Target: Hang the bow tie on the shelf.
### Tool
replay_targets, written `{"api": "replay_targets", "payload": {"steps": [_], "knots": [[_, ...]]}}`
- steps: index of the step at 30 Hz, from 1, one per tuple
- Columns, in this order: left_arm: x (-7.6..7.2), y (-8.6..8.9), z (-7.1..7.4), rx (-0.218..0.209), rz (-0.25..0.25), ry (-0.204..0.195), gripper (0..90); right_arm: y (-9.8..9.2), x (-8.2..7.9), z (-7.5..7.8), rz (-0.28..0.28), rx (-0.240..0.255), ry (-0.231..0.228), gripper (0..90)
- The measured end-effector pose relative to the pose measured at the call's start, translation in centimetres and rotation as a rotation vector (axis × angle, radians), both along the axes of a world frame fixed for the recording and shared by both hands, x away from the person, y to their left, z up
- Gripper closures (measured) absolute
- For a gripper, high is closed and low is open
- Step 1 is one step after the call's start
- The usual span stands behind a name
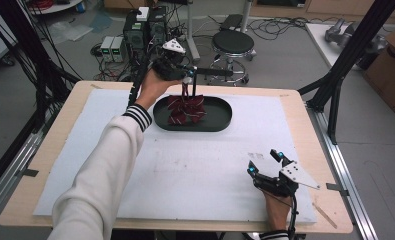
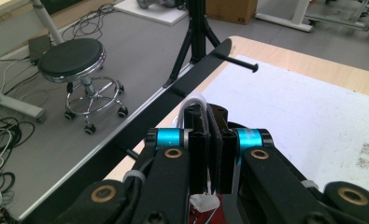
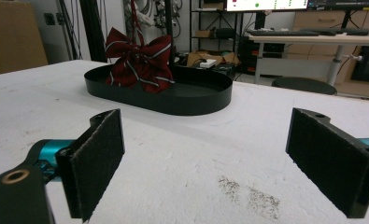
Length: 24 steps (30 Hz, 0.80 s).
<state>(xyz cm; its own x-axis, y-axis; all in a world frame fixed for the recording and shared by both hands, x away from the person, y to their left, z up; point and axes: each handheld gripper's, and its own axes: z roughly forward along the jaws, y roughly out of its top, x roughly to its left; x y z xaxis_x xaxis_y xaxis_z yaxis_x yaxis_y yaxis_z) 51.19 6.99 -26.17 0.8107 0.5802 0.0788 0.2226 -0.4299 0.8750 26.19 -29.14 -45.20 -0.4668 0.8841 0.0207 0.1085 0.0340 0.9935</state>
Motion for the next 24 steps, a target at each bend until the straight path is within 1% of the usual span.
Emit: {"api": "replay_targets", "payload": {"steps": [3,4,5,6,12,14,15,18,19,22,24], "knots": [[0.3,0.4,-0.2,0.007,0.012,0.005,86.9,0.0,0.0,0.0,0.0,0.0,0.0,10.6],[0.4,0.5,-0.3,0.001,0.013,0.007,86.9,0.0,0.0,0.0,0.0,0.0,0.001,10.6],[0.4,0.5,-0.3,0.001,0.013,0.007,86.8,0.0,0.0,0.0,0.0,0.0,0.001,10.5],[0.6,0.7,-0.4,0.001,0.026,0.007,86.9,0.0,0.0,0.0,0.0,0.0,0.0,10.5],[0.9,1.3,-0.5,-0.002,0.043,0.007,86.8,0.0,0.0,0.0,-0.001,0.0,0.001,10.6],[1.1,1.4,-0.6,-0.01,0.05,0.009,86.8,0.0,0.0,0.0,0.0,0.003,0.005,10.5],[1.2,1.5,-0.7,-0.002,0.059,0.009,86.9,0.0,0.0,0.0,0.0,0.003,0.005,10.6],[1.4,1.6,-0.8,0.001,0.072,0.009,86.8,0.0,0.0,0.0,0.0,0.0,0.0,10.6],[1.5,1.7,-0.9,0.003,0.088,0.011,86.8,0.0,0.0,0.0,0.0,0.0,0.001,10.6],[1.6,1.8,-1.0,0.01,0.097,0.013,86.8,0.0,0.0,0.0,0.0,0.003,0.005,10.6],[1.7,2.0,-1.1,0.025,0.114,0.015,86.8,0.0,0.0,0.0,0.0,0.003,0.004,10.6]]}}
